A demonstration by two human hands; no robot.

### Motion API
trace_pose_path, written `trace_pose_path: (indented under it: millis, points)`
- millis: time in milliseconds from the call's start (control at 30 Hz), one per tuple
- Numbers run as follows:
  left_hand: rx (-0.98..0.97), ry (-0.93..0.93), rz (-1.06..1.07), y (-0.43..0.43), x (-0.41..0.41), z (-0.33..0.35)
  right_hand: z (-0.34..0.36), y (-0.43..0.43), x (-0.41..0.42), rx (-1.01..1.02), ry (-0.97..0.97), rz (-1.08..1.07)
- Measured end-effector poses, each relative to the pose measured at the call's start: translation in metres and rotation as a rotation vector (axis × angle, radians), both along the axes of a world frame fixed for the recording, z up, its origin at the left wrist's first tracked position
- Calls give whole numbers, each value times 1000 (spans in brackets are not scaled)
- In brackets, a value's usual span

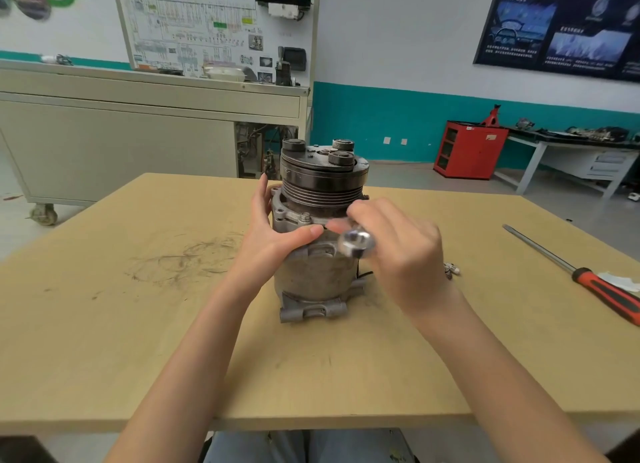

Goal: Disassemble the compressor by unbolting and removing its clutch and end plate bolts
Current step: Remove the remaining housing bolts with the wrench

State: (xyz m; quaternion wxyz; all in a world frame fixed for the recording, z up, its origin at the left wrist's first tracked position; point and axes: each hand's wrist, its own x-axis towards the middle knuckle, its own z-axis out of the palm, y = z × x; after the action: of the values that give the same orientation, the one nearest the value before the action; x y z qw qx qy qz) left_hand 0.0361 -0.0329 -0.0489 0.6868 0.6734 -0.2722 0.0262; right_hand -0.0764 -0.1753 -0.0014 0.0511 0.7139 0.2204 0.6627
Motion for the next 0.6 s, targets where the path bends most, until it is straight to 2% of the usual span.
trace_pose_path:
  millis: [233,367,433,533,600]
  points:
    - [13,-8,19,-1,1,0,-7,6,0,-28,-1,-67]
    - [-4,-10,15,0,-4,2,-8,-11,-4,36,82,59]
    - [-14,-2,10,0,-6,3,-14,-24,-8,284,273,316]
    - [-11,7,8,0,-6,4,-22,-41,-7,873,549,804]
    - [-9,10,10,0,-6,4,-20,-55,5,1152,685,1065]
